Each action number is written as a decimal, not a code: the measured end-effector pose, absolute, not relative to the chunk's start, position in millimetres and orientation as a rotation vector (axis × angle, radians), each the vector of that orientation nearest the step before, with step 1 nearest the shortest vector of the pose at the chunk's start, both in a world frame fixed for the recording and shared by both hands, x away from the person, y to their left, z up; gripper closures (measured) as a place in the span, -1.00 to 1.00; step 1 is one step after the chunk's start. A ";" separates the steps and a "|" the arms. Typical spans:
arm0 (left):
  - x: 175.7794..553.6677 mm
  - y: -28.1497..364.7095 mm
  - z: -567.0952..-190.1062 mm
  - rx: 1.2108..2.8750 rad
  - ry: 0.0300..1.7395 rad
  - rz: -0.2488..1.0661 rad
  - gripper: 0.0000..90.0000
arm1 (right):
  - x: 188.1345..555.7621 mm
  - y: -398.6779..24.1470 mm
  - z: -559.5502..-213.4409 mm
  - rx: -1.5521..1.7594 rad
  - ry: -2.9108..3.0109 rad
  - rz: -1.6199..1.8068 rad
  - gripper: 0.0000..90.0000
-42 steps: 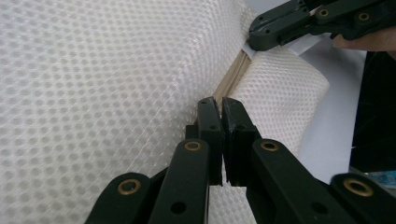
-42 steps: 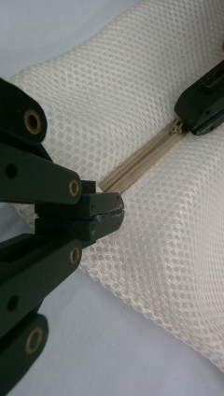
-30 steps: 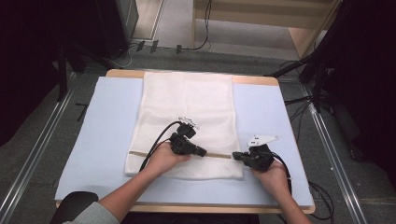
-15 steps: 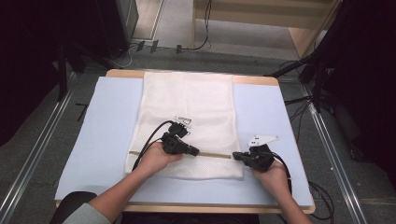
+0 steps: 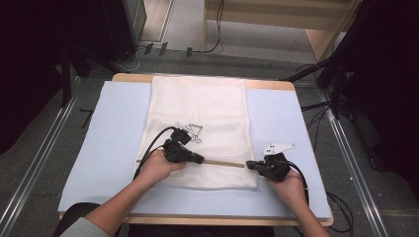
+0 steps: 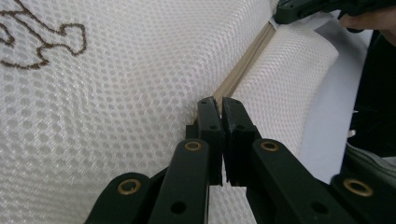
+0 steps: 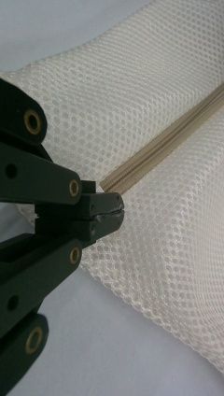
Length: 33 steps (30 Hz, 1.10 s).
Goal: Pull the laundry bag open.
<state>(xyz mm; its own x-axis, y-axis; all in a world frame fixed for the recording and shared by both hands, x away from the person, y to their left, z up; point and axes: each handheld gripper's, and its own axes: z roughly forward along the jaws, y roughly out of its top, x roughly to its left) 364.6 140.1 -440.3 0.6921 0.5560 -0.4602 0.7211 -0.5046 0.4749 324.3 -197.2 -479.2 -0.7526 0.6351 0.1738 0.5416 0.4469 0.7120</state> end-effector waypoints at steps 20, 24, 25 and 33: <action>359.5 198.3 -430.7 2.209 1.016 -0.303 0.98 | 324.1 -197.0 -478.9 1.062 2.569 1.195 1.00; 356.8 211.9 -432.6 2.197 1.041 -0.310 0.97 | 324.3 -197.3 -478.9 1.065 2.570 1.198 1.00; 356.3 214.1 -432.6 2.201 1.040 -0.313 0.97 | 324.1 -197.1 -478.7 1.067 2.570 1.195 1.00; 354.9 240.3 -428.8 2.182 1.068 -0.272 0.97 | 324.6 -197.5 -479.1 1.064 2.569 1.203 1.00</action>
<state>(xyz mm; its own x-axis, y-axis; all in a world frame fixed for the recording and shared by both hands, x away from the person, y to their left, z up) 354.9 240.3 -428.8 0.6407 0.6175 -0.4563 0.7606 -0.4294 0.4869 324.6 -197.5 -479.1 -0.7480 0.6378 0.1836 0.5494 0.4398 0.7105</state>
